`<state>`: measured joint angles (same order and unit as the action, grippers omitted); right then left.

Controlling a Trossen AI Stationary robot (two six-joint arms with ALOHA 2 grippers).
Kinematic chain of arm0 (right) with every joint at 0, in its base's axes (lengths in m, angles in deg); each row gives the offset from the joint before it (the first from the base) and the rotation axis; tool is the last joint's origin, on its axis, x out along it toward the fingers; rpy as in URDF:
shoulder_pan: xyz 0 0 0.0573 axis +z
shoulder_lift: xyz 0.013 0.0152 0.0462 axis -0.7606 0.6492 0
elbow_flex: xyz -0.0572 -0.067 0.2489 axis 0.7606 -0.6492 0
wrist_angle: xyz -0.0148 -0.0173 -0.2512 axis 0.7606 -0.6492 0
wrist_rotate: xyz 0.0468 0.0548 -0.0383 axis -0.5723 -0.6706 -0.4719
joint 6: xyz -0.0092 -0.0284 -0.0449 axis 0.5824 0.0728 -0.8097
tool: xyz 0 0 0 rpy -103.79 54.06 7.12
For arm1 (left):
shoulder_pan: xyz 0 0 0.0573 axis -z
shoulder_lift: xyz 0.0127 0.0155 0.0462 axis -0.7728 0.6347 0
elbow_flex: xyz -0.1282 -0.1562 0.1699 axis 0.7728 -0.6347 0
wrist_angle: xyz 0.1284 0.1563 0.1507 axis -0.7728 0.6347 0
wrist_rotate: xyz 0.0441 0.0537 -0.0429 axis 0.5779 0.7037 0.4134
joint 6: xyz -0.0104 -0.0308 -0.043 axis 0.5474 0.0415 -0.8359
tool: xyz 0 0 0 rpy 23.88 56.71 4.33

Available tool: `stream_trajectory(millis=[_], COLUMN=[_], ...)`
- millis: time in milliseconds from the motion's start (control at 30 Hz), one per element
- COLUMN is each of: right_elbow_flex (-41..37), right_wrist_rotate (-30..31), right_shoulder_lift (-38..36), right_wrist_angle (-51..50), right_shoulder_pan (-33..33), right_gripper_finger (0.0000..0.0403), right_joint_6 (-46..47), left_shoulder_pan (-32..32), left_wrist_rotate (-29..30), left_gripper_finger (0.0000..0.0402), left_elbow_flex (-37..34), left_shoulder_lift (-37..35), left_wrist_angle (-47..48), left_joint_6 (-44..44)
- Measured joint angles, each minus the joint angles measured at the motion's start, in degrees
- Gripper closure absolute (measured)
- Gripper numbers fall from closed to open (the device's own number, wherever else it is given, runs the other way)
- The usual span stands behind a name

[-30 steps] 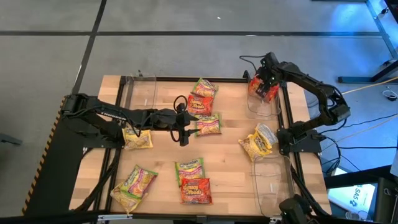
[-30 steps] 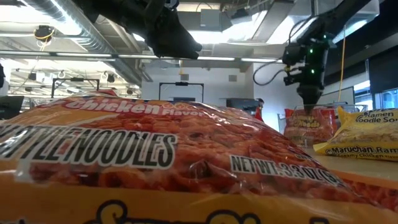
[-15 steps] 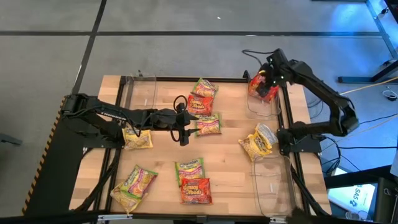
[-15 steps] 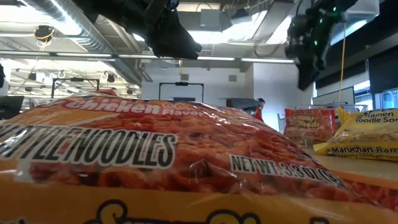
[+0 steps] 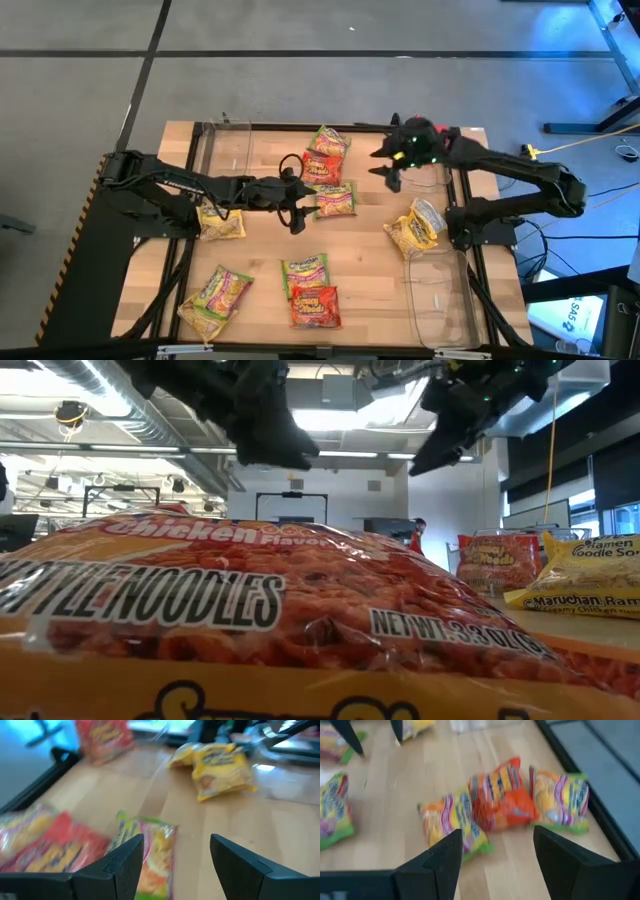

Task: Sort Maruchan noodles
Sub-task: Put the orange noodle pack into the top right transparent bin

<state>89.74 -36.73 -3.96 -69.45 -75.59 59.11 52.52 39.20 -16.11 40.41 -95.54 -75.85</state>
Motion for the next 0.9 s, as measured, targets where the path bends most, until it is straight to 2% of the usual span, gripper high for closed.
stream_trajectory(millis=[100,200,267,367,467,600,767,900], right_elbow_flex=[-0.44,-0.41,0.10,2.17,6.70,13.93,24.05,29.32], right_wrist_rotate=[4.41,6.77,6.37,6.88,7.93,8.44,5.79,2.63], right_shoulder_lift=[2.63,6.08,9.04,14.54,20.98,30.27,39.73,44.84], right_wrist_angle=[4.78,10.51,13.02,15.59,16.48,15.92,10.83,8.68], right_shoulder_pan=[2.29,3.27,3.24,3.15,2.52,0.82,-2.15,-3.58], right_gripper_finger=[0.0188,0.0185,0.0174,0.0141,0.0102,0.0071,0.0070,0.0079], right_joint_6=[2.75,3.84,4.09,4.16,4.96,5.22,4.95,4.96], left_shoulder_pan=[-0.02,0.24,1.22,2.80,3.37,1.54,-2.63,-6.09], left_wrist_rotate=[3.61,3.03,2.80,5.41,8.14,8.59,8.72,7.64], left_gripper_finger=[0.0179,0.0179,0.0179,0.0179,0.0179,0.0179,0.0179,0.0179], left_elbow_flex=[-0.02,-1.68,-3.81,-7.35,-10.69,-14.36,-14.56,-14.49], left_shoulder_lift=[0.06,1.09,1.09,1.01,1.01,1.64,2.38,4.15], left_wrist_angle=[2.81,5.39,4.75,2.73,-2.69,-7.04,-8.94,-10.05], left_joint_6=[-4.56,-8.80,-11.02,-12.94,-13.13,-13.13,-12.53,-11.34])
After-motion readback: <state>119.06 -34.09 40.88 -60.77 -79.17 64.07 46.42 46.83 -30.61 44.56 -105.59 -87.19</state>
